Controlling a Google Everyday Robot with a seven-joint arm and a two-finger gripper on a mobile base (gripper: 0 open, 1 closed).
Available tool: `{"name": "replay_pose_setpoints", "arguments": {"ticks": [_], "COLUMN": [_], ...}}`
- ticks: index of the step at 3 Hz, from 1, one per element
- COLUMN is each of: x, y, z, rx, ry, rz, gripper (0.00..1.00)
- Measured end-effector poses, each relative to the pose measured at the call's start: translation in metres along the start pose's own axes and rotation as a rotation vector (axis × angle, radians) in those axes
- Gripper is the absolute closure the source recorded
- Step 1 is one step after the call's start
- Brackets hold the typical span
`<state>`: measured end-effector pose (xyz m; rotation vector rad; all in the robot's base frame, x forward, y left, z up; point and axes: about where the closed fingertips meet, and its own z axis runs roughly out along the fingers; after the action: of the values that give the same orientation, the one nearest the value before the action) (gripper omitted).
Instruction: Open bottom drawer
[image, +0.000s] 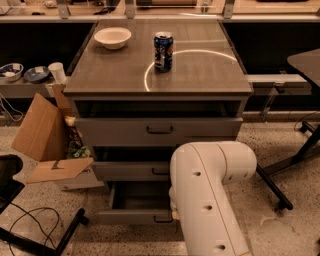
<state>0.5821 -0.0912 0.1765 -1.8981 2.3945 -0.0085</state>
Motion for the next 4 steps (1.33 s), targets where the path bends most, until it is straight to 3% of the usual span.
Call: {"name": "replay_pose_setpoints", "arguments": {"ticks": [1, 2, 3, 4], "x": [0.004, 0.013, 0.013, 0.035], "y": [0.000, 0.027, 0.027, 0.055], "z": [-0.003, -0.001, -0.006, -0.008], "rx": [0.000, -0.021, -0.021, -0.065], "ry": [0.000, -0.020, -0.020, 0.016], "rz": [0.000, 0.007, 0.007, 0.031], "gripper": [1.00, 1.00, 1.00, 1.00]}}
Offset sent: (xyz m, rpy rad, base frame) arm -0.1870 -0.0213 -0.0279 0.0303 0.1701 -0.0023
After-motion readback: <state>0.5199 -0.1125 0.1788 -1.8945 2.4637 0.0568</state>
